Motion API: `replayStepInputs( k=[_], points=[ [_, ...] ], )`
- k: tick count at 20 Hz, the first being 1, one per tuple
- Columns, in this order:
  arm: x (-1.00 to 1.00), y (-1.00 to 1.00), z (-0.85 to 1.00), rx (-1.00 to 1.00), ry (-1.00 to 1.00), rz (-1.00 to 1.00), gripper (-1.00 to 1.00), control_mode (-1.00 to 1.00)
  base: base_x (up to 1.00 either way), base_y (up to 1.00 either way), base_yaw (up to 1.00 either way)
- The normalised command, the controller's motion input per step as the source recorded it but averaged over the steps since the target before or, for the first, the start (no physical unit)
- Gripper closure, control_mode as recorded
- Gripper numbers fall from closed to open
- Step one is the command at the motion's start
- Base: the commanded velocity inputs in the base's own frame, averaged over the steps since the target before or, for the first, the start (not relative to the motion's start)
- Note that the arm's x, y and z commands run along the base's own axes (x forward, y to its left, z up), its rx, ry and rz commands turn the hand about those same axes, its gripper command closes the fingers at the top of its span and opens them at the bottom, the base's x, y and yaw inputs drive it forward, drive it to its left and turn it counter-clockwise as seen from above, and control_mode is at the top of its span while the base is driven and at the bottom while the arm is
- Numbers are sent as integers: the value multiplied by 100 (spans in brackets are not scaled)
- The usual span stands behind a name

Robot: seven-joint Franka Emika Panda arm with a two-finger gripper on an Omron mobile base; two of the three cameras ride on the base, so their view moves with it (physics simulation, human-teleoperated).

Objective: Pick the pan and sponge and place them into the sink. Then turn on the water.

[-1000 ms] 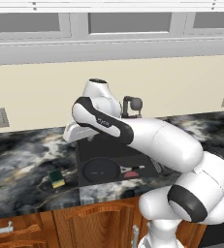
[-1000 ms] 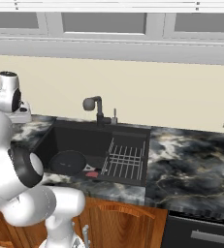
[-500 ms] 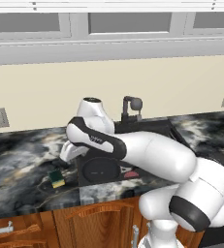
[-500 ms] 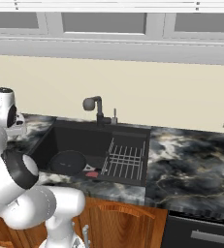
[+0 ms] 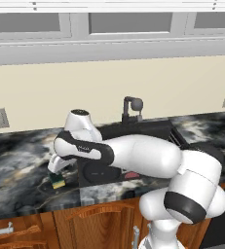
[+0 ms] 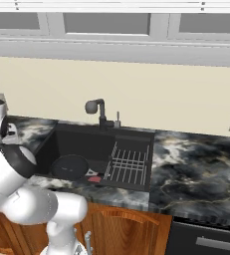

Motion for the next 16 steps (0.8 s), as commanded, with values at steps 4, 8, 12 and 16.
replayStepInputs(
  k=[4,8,12,16],
  points=[
    [0,30,-39,0,0,-12,-100,-100,0,0,0],
    [0,10,-31,0,0,-16,-100,-100,0,0,0],
    [0,0,-20,0,0,-18,-100,-100,0,0,0],
    [7,0,-12,0,0,-20,-100,-100,0,0,0]
  ],
)
